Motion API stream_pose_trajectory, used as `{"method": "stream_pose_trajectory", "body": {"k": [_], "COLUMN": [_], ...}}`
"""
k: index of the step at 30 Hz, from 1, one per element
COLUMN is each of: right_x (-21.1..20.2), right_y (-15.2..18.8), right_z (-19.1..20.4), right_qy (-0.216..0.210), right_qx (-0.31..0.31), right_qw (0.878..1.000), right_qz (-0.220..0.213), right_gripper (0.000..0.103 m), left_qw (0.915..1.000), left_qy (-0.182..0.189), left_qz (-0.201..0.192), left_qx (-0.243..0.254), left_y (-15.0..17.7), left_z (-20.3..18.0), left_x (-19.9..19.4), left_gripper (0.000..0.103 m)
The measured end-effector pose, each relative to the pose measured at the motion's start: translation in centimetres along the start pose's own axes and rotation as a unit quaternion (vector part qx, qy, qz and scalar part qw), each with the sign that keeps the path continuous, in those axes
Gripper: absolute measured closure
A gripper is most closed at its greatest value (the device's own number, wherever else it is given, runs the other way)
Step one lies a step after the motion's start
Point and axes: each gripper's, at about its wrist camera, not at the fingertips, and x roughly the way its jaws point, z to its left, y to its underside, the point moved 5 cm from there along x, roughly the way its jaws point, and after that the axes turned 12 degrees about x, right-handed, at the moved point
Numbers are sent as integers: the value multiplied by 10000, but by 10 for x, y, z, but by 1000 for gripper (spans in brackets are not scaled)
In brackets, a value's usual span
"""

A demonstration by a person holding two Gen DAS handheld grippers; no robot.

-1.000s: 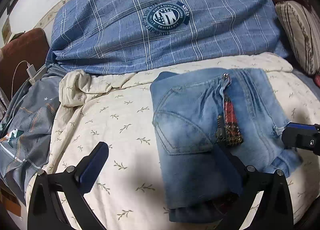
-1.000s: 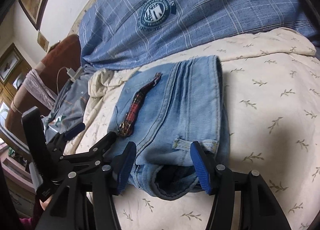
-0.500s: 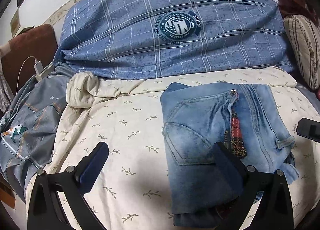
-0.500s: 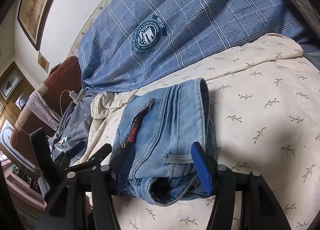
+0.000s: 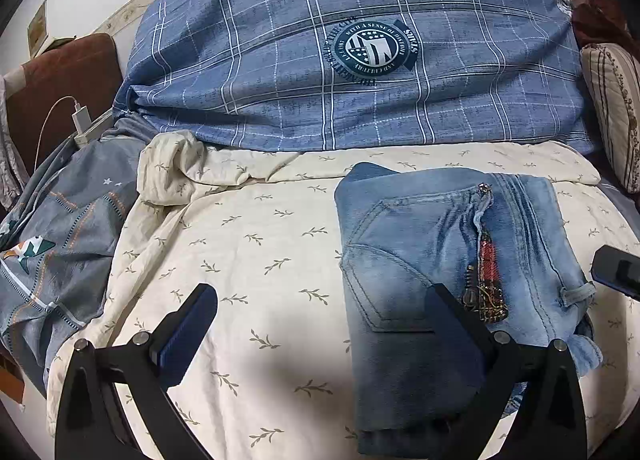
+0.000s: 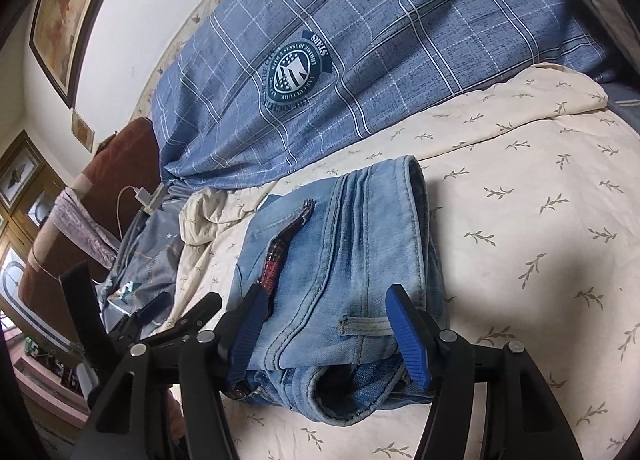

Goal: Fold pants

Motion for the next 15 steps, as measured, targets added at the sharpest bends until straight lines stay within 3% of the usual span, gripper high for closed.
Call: {"method": "stream_pose_trajectory", "body": {"k": [15], "right_x": [-3], "right_y": [-4], "right_z": [-13], "right_qy": [124], "right_qx": [178], "right_qw": [9998], "right_qz": [-16], "right_gripper": [38], "left_qw": [10000], "left_qy": [21], "left_qz": [84], "left_qx": [46], "left_y": [1], "left_z": [-2], "left_x": [4], "left_gripper": [0]}}
